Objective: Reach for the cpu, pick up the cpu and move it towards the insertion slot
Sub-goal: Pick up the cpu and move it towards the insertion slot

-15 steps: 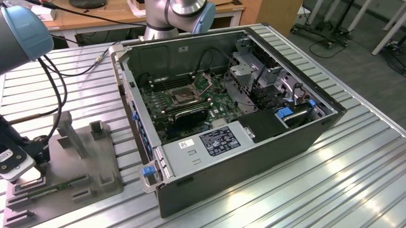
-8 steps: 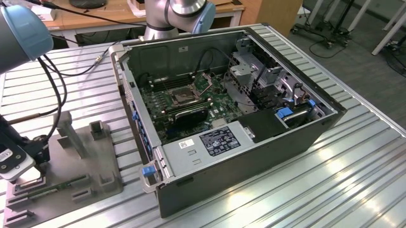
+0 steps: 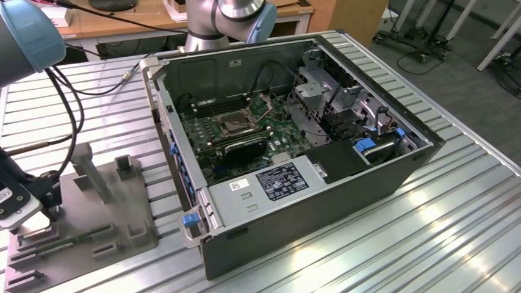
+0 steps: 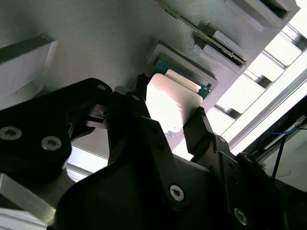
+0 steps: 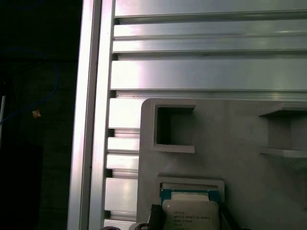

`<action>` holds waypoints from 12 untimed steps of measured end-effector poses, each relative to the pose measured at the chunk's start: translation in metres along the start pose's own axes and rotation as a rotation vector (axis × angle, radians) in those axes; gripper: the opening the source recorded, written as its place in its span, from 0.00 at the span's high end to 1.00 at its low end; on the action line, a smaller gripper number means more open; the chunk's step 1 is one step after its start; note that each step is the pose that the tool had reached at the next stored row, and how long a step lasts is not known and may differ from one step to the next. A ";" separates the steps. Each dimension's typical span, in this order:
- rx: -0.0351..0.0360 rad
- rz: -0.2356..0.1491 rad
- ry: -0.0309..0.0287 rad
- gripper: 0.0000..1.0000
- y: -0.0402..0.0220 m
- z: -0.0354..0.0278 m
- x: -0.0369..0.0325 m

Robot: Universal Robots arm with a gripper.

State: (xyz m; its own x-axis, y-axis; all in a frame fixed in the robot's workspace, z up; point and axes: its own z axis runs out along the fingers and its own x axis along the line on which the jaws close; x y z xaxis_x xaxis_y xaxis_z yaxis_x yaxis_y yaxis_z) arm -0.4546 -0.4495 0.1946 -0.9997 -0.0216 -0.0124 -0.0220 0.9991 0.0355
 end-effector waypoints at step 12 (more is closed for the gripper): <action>-0.0003 0.000 0.0000 0.45 0.0001 -0.0025 0.0000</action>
State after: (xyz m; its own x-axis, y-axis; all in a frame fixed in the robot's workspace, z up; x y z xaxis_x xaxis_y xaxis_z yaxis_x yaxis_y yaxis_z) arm -0.4547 -0.4495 0.1971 -0.9997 -0.0216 -0.0123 -0.0220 0.9991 0.0357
